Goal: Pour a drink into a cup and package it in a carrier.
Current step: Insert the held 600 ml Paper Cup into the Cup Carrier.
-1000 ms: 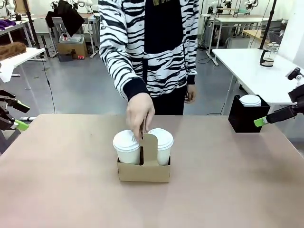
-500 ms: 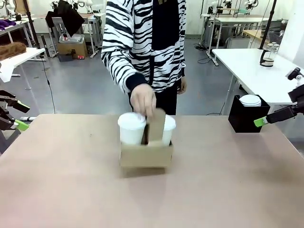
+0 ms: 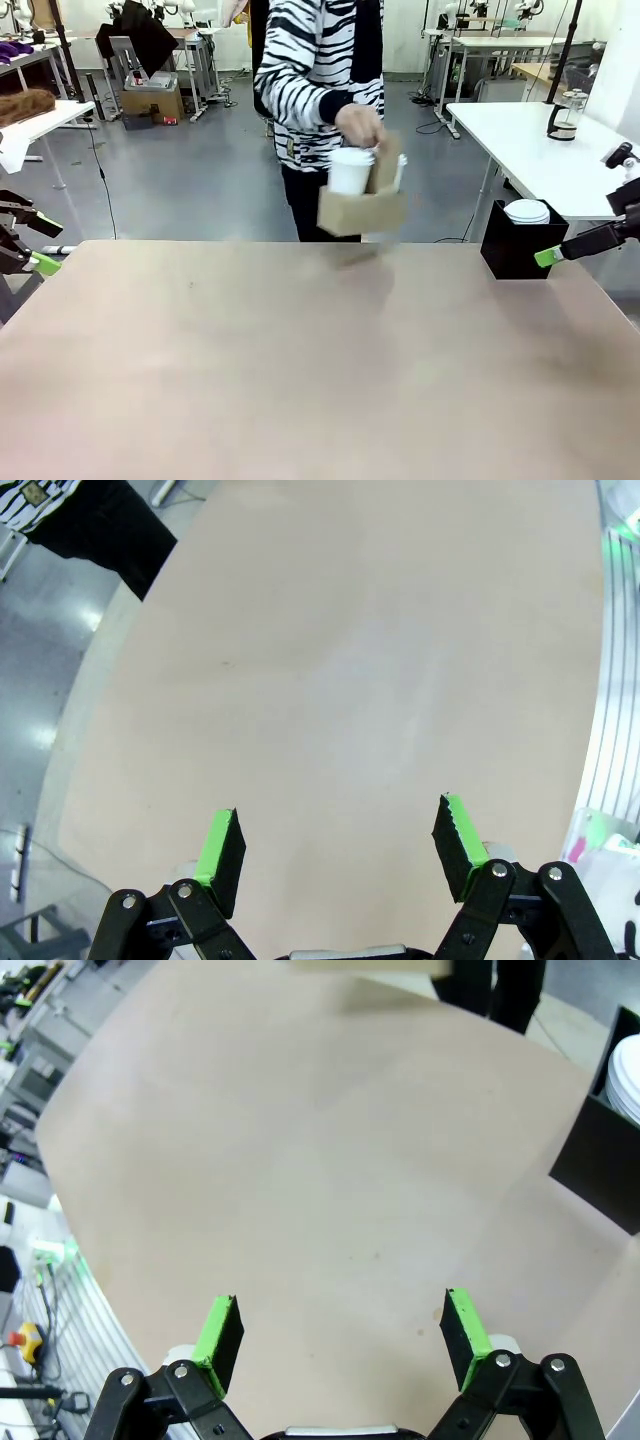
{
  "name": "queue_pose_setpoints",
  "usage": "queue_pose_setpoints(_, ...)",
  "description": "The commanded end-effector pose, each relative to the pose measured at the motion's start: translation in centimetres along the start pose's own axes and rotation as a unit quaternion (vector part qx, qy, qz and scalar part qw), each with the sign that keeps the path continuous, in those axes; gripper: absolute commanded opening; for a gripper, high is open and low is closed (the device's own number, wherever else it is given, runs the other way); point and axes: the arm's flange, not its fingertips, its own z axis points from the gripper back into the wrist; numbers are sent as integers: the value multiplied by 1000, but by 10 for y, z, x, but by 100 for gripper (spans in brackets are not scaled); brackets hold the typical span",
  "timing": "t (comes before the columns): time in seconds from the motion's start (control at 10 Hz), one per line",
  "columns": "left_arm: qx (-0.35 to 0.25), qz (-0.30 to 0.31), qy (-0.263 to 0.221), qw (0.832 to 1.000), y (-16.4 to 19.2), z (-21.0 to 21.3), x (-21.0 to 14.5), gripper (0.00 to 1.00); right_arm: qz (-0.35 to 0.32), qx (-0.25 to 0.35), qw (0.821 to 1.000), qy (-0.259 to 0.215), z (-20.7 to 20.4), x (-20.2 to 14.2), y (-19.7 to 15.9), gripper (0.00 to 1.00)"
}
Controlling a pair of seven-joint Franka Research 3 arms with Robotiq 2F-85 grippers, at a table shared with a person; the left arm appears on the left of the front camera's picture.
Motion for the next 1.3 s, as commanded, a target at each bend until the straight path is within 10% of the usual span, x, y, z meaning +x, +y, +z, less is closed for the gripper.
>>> queue_pose_setpoints(0.0,-3,0,-10,1000,1,0,1,94,4,-5,1000,0,-2,-2,-2,100)
queue_pose_setpoints(1.2,-3,0,-10,1000,1,0,1,94,4,-5,1000,0,-2,-2,-2,100)
